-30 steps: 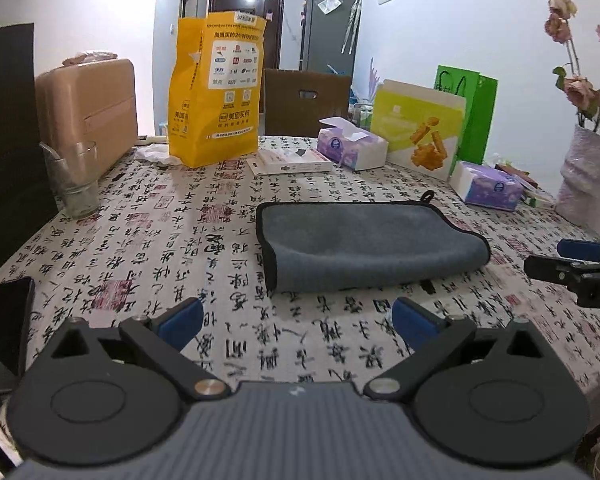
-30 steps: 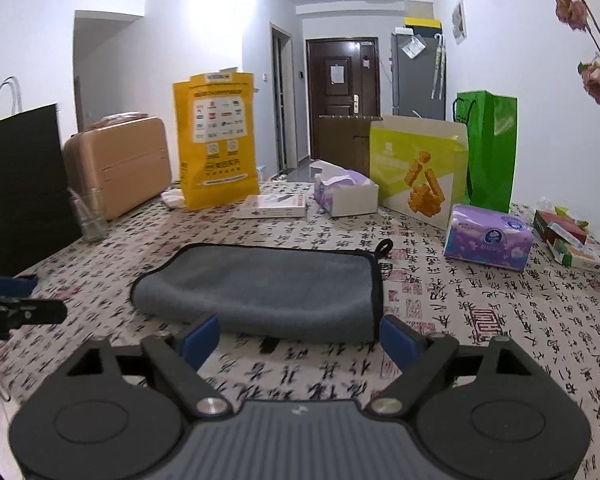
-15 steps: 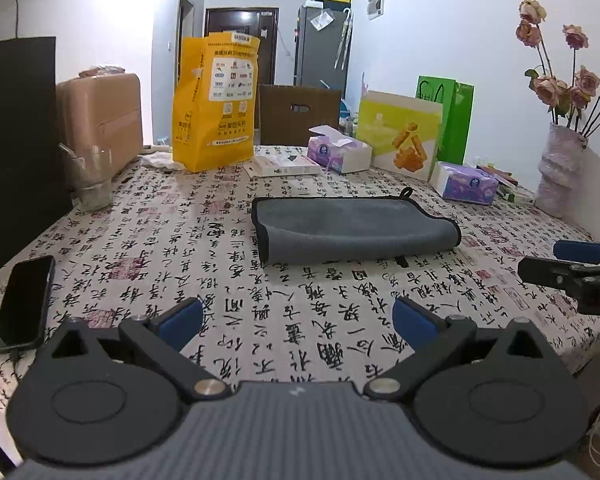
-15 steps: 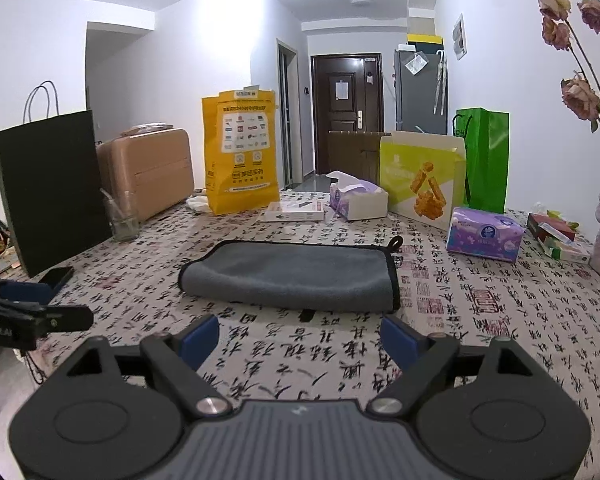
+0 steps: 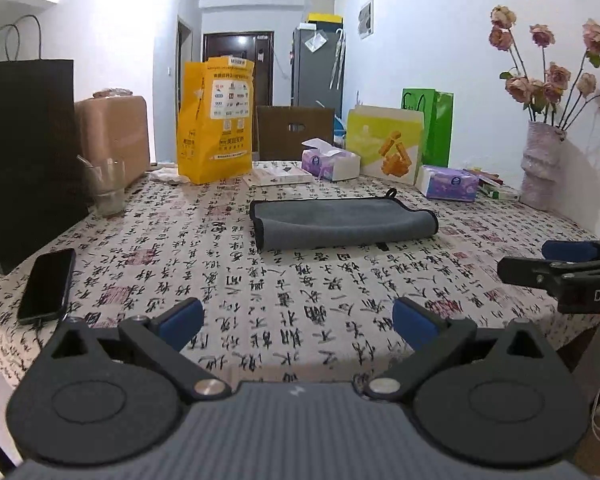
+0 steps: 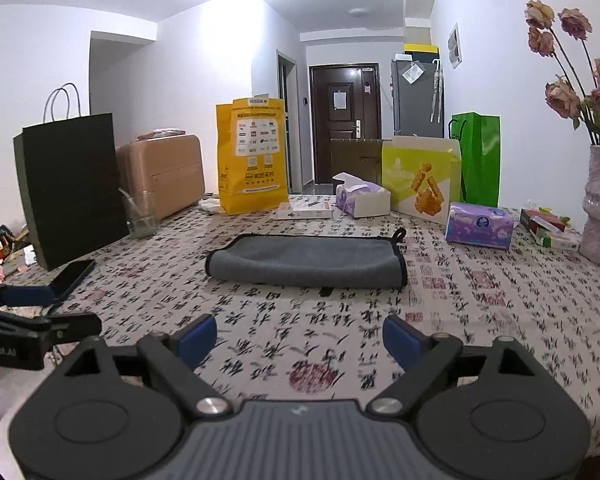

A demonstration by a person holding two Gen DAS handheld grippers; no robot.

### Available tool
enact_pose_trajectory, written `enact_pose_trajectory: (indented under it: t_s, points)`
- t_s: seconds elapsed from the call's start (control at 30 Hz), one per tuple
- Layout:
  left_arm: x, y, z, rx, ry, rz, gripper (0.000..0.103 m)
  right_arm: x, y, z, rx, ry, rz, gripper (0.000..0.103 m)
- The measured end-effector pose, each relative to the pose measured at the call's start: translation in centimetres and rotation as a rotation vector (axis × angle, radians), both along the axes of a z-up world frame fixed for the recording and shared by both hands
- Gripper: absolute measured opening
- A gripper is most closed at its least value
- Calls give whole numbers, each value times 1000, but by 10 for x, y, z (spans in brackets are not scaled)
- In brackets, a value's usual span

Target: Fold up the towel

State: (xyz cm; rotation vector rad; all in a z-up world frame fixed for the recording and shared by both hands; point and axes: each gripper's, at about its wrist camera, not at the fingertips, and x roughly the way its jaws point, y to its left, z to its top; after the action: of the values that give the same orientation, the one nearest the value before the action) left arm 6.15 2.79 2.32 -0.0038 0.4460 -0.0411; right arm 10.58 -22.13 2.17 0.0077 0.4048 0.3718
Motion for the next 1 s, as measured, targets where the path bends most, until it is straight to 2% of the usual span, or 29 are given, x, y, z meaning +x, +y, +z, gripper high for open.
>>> enact_pose_trajectory:
  t_s: [0.3,0.43,0.6,0.67,1.0]
  points:
    - [-36,-10,-13,25,-36,31,103,-51,6,-17,39,-2,11,93]
    - [-39,-9,-12,11,-42,43,103,-65,6,-16,43,-39,13,94]
    - [-41,-10,-12,11,-48,35,103,-66,6,-12,46,-63,5,94]
    - [-42,-10,-12,11,-49,31,103,-68,6,-11,50,-62,0,97]
    - [-42,-12,-12,15,-48,29,103,-66,4,-13,52,-51,-6,101]
